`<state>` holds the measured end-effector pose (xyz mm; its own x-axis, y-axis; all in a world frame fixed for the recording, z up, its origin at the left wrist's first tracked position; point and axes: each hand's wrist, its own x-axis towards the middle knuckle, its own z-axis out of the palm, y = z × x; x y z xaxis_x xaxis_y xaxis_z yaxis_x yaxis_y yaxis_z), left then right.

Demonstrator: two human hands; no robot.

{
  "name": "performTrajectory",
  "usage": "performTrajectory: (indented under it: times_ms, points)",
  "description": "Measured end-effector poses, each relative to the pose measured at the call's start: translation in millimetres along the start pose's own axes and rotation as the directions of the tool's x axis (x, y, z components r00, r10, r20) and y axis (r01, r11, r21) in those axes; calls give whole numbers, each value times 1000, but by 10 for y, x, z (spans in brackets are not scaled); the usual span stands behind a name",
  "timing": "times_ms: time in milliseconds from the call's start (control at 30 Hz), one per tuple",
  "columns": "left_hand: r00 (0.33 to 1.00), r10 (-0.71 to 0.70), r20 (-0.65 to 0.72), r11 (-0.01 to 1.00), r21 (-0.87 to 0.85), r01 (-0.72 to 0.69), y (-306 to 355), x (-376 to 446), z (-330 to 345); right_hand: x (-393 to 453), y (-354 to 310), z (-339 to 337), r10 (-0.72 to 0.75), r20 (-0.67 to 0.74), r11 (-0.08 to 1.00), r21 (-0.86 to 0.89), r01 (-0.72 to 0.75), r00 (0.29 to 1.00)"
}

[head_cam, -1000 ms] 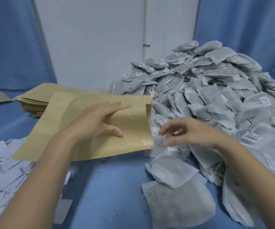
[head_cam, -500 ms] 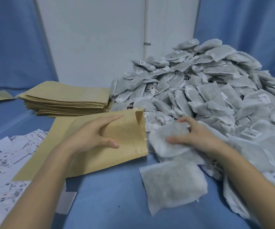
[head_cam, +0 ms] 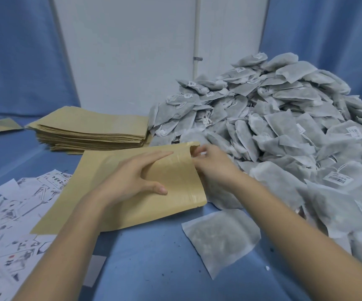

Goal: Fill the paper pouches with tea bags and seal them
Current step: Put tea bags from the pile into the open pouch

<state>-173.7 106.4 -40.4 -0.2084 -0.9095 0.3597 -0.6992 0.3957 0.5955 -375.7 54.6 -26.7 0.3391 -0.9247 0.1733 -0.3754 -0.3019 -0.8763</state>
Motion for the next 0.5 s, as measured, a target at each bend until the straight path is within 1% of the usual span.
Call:
performTrajectory:
  times_ms: [33,67,100,133,200,233,267,300,367,400,433,467,500]
  points:
    - [1000,7,-12,1000,-5,-7,4,-1,-7,27,-23,35,-8,96,1000,6,8,995]
    - [1000,12,-20,1000,-12,-12,5,-3,-13,18,-85,73,0,195,998,57,-11,981]
    - [1000,15,-22,1000,-19,-15,3,-8,-17,29,-116,103,31,294,997,61,-51,955]
    - [1000,15,-17,1000,-22,-15,-1,-14,-19,27,-165,128,61,362,997,14,-71,930]
    - [1000,7,6,1000,-19,-7,-20,-24,-19,53,-192,152,133,459,975,-220,-33,879]
    - [1000,0,17,1000,-16,0,-35,-26,-18,50,-175,145,147,476,947,-320,15,867]
    - [1000,-9,25,1000,-14,9,-50,-27,-19,45,-146,117,129,458,922,-382,63,880]
    - [999,-17,28,1000,-12,18,-64,-24,-23,23,-111,73,83,398,895,-433,107,914]
    - [999,-30,22,1000,-8,30,-90,-17,-33,-25,8,-96,-43,170,817,-562,133,985]
    - [999,-34,18,999,-2,34,-99,-15,-35,-64,78,-198,-93,48,761,-640,102,995]
    - [999,-37,16,999,3,37,-104,-12,-37,-99,159,-284,-104,-46,690,-722,39,994]
    - [999,-41,18,999,3,41,-108,-10,-37,-137,231,-345,-64,-106,607,-793,-46,992]
    - [999,-47,23,999,-1,47,-108,-9,-34,-170,301,-381,16,-135,536,-836,-122,991]
